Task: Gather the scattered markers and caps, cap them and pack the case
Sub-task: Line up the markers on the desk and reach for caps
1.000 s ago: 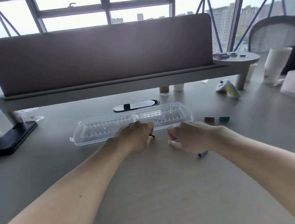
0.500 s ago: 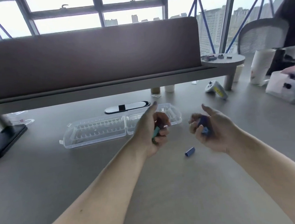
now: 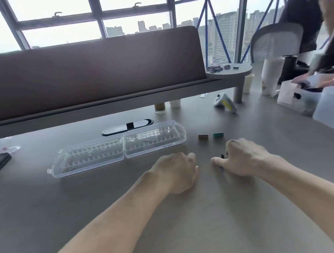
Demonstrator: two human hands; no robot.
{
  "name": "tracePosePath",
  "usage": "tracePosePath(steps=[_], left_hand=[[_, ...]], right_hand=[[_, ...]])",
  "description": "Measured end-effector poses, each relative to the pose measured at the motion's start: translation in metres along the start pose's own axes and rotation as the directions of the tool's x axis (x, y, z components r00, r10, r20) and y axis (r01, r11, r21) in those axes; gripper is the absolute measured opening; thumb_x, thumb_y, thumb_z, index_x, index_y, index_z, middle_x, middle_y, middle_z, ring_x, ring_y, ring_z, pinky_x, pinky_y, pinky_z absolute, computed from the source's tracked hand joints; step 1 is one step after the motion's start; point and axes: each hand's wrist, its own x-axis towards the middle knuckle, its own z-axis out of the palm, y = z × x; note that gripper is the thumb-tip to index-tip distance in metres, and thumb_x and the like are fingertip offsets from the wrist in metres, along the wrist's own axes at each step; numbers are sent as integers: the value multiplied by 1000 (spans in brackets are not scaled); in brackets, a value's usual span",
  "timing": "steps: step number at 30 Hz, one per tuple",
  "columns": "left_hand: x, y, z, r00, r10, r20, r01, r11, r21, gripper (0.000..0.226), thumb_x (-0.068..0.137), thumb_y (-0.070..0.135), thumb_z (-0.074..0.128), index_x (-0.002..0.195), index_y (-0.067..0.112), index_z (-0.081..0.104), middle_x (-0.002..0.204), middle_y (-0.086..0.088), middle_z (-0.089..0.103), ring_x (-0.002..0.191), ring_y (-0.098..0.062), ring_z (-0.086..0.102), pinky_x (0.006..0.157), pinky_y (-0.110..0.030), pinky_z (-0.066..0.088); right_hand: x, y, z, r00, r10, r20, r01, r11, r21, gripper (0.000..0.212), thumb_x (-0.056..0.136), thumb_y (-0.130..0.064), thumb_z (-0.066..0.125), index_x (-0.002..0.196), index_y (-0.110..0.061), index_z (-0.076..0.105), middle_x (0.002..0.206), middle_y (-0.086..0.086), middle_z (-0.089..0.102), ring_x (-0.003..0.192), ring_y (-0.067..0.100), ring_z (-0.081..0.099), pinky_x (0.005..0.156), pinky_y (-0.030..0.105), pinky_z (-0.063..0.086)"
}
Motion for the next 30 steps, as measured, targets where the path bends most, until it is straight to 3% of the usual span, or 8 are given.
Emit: tracePosePath(steps=[2, 6, 11, 14, 17, 20, 24, 30], left_hand=[[4, 2, -3, 989, -148, 23, 143, 889, -435, 31, 105, 30, 37, 80, 15, 48, 82, -10, 63, 71, -27, 58, 64, -31, 37], [20, 0, -14, 913, -261, 312, 266, -197, -944, 36, 100, 23, 34, 65, 24, 36, 51, 5, 32, 34, -8, 24, 35, -15, 11], [36, -1, -20, 914, -311, 259, 16, -611, -791, 25, 89, 14, 36, 71, 14, 52, 63, -4, 57, 40, -13, 44, 35, -13, 16], [57, 6, -17, 891, -384, 241, 17, -503, -864, 21, 88, 12, 41, 70, 19, 46, 58, 1, 46, 39, -11, 39, 37, -13, 17], [82, 4, -7, 860, -509, 46, 125, 124, -984, 25, 102, 21, 51, 77, 19, 51, 59, 2, 45, 47, -16, 43, 48, -21, 31], [97, -7, 4, 935, -275, -222, 115, 831, -545, 22, 102, 33, 57, 118, 18, 55, 92, -4, 64, 88, -24, 60, 79, -33, 48], [112, -7, -2, 989, -78, -128, 55, 983, -176, 38, 104, 35, 55, 132, 14, 42, 114, -15, 67, 108, -36, 64, 87, -41, 52], [136, 3, -2, 983, -179, 46, 185, 951, -247, 41, 108, 36, 43, 138, 8, 47, 138, -21, 57, 124, -38, 58, 81, -35, 38]], right_hand=[[0, -3, 1, 1000, -5, -4, 5, 1000, -20, 41, 96, -48, 53, 69, -17, 48, 87, 6, 57, 81, 30, 55, 68, 31, 40], [8, -2, 2, 996, 14, 84, -37, 963, 267, 38, 99, -35, 42, 67, -15, 44, 73, 4, 51, 66, 27, 51, 59, 30, 37], [24, 11, -9, 874, -136, 466, -485, -209, 849, 25, 91, -19, 33, 70, -15, 47, 55, -1, 44, 34, 8, 32, 30, 12, 16], [29, 16, -9, 860, -212, 465, -509, -424, 749, 31, 94, -24, 38, 75, -8, 56, 65, 4, 54, 40, 11, 44, 28, 13, 25], [42, 14, -5, 871, -185, 456, -486, -472, 735, 43, 103, -38, 47, 66, -16, 46, 56, -1, 45, 36, 7, 37, 26, 13, 19], [66, 17, 4, 962, 112, 251, -254, 13, 967, 39, 106, -36, 52, 71, -20, 44, 56, -2, 39, 39, 8, 32, 31, 16, 19], [89, 30, 8, 987, -13, -160, 86, 883, 461, 17, 103, -37, 52, 110, -22, 50, 86, -6, 55, 80, 22, 59, 60, 29, 42], [107, 23, -1, 981, -177, 77, 187, 971, -150, 24, 104, -42, 43, 108, -17, 42, 95, 2, 53, 86, 30, 53, 71, 35, 42]])
